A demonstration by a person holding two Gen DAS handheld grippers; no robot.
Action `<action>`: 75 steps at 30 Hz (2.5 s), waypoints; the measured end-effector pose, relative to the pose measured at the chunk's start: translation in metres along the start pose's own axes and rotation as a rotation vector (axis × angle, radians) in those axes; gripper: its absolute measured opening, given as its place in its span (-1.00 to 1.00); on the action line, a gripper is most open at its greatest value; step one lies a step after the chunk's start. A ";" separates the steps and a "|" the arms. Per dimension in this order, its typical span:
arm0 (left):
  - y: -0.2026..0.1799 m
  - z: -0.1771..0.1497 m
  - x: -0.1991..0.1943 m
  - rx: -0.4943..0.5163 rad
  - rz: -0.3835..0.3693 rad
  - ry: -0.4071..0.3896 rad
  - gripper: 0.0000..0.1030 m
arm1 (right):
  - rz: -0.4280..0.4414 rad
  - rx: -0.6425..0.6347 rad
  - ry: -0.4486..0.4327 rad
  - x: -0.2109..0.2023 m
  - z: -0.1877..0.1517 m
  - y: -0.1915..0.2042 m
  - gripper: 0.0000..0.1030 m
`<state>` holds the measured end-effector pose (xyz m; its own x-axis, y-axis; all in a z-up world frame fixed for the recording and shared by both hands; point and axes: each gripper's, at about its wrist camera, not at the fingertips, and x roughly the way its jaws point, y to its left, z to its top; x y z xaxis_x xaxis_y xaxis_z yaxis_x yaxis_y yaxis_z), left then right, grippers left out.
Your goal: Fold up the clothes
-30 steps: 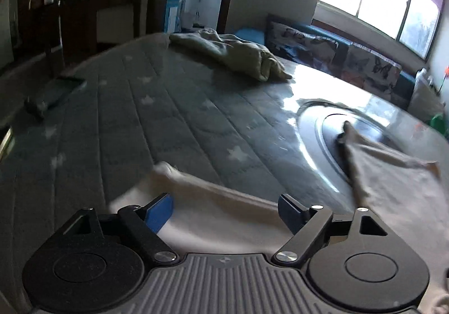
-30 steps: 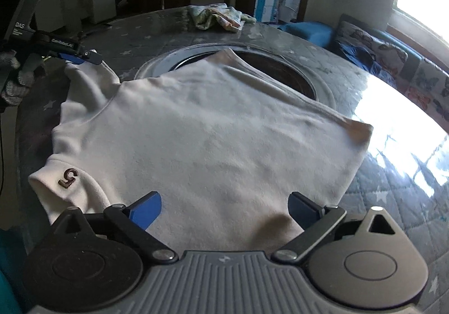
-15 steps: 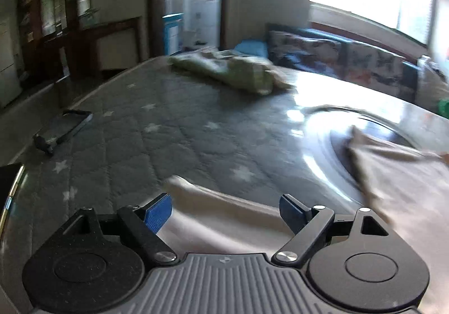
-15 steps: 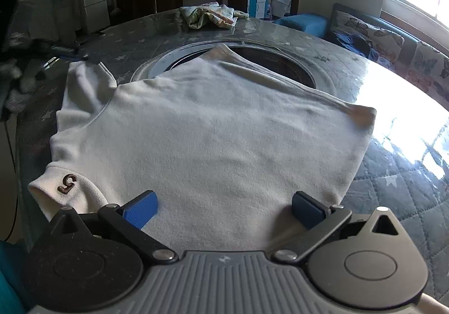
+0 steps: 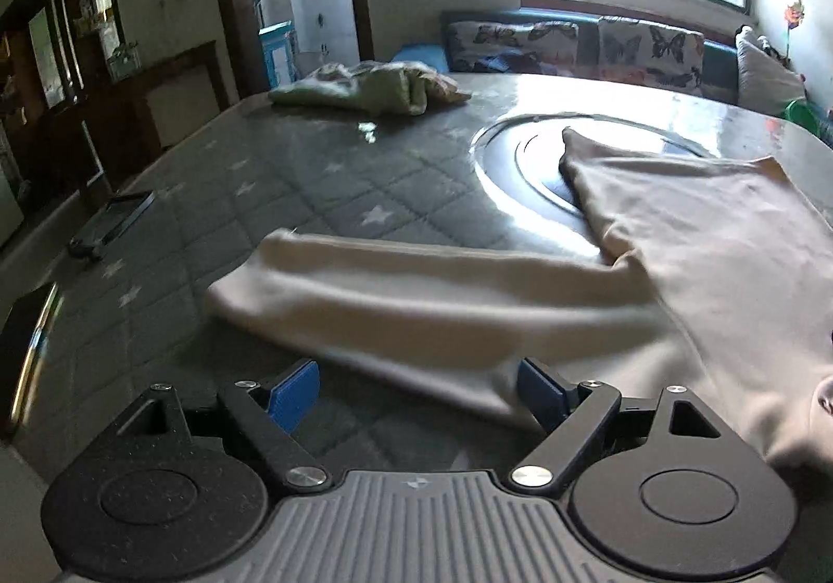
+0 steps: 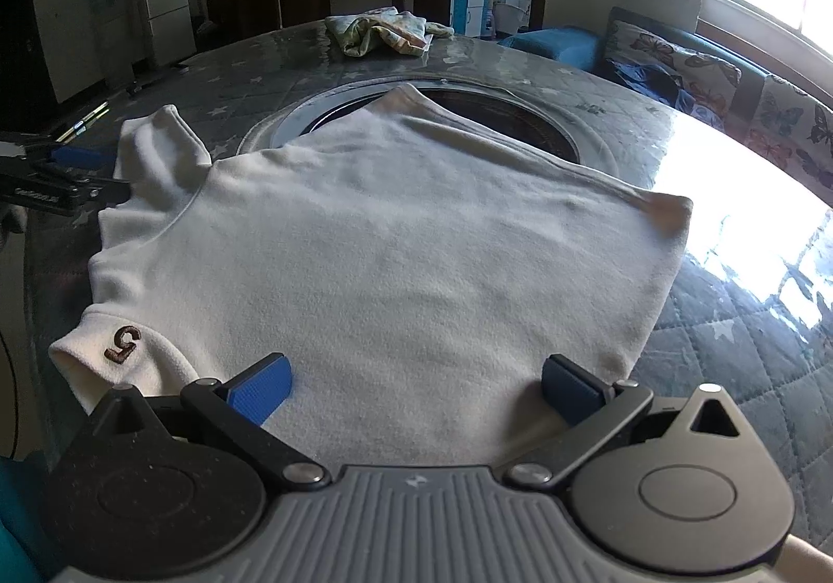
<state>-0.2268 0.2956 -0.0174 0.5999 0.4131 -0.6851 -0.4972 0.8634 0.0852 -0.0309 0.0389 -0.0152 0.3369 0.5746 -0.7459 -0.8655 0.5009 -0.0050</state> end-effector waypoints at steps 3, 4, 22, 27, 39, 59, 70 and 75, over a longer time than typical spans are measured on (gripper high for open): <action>0.004 0.004 -0.009 -0.007 -0.005 -0.009 0.63 | -0.002 0.000 -0.001 0.000 0.000 0.000 1.00; 0.005 0.006 -0.013 -0.009 -0.009 -0.023 0.63 | -0.003 0.001 -0.001 0.000 0.000 0.000 1.00; 0.052 0.009 0.023 -0.145 0.029 -0.042 0.73 | -0.015 0.014 0.003 0.000 0.000 0.002 1.00; 0.059 0.014 0.016 -0.137 0.075 -0.073 0.68 | -0.018 0.017 0.001 0.001 -0.001 0.002 1.00; 0.089 0.027 0.048 -0.192 0.153 -0.045 0.99 | -0.025 0.016 0.024 0.001 0.003 0.003 1.00; 0.019 0.028 0.035 -0.083 0.046 -0.048 1.00 | -0.032 0.029 0.003 0.000 0.000 0.005 1.00; 0.060 0.048 0.068 -0.168 0.137 -0.028 1.00 | -0.034 0.033 -0.014 -0.002 -0.003 0.005 1.00; 0.070 0.045 0.066 -0.195 0.167 -0.037 1.00 | -0.033 0.027 -0.013 -0.002 -0.002 0.005 1.00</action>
<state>-0.1934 0.3961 -0.0245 0.5198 0.5587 -0.6463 -0.7007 0.7116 0.0517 -0.0369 0.0391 -0.0151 0.3701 0.5656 -0.7369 -0.8437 0.5367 -0.0118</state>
